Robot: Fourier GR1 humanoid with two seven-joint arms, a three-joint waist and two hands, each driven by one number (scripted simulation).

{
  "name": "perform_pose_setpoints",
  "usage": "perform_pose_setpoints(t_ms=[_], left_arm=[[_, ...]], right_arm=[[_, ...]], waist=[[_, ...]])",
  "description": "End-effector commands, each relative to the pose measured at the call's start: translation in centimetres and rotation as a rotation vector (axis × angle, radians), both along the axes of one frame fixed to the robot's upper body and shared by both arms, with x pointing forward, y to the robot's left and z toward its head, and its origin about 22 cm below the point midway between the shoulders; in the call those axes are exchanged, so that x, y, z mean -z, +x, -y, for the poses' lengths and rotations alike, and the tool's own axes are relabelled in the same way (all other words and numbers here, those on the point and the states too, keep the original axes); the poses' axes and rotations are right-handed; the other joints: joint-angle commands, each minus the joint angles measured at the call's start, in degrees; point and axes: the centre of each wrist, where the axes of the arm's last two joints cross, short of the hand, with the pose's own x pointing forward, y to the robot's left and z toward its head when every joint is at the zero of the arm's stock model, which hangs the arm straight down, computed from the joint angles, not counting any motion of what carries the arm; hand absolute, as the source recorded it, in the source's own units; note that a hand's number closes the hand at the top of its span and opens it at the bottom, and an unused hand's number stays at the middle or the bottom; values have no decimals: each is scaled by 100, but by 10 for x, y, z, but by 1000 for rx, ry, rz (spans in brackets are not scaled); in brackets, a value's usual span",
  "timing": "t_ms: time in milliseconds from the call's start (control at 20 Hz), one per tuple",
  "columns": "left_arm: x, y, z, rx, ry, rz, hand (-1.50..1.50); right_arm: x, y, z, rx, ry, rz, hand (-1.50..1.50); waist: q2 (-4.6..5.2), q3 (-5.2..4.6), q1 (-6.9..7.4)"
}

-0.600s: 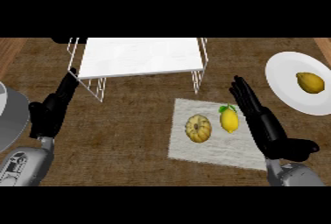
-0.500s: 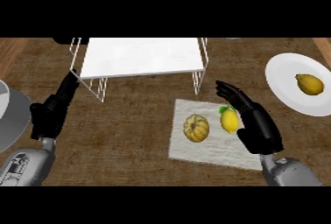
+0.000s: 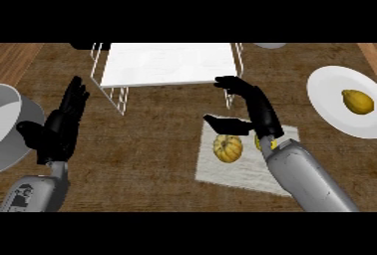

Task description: Pick the squash from the placemat and place it in the tiered shelf

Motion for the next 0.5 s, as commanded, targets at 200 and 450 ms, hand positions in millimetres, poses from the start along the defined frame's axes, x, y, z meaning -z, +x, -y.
perform_pose_setpoints(t_ms=[200,450], left_arm=[[-6,-24,-18,-38,-27,-21,0],[-5,-24,3,-26,-46,-23,0]], right_arm=[[-76,7,-51,-245,-218,-74,-150],[-99,2,-90,-357,-569,-223,-150]], waist=[[-27,6,-105],[-25,-4,-44]])
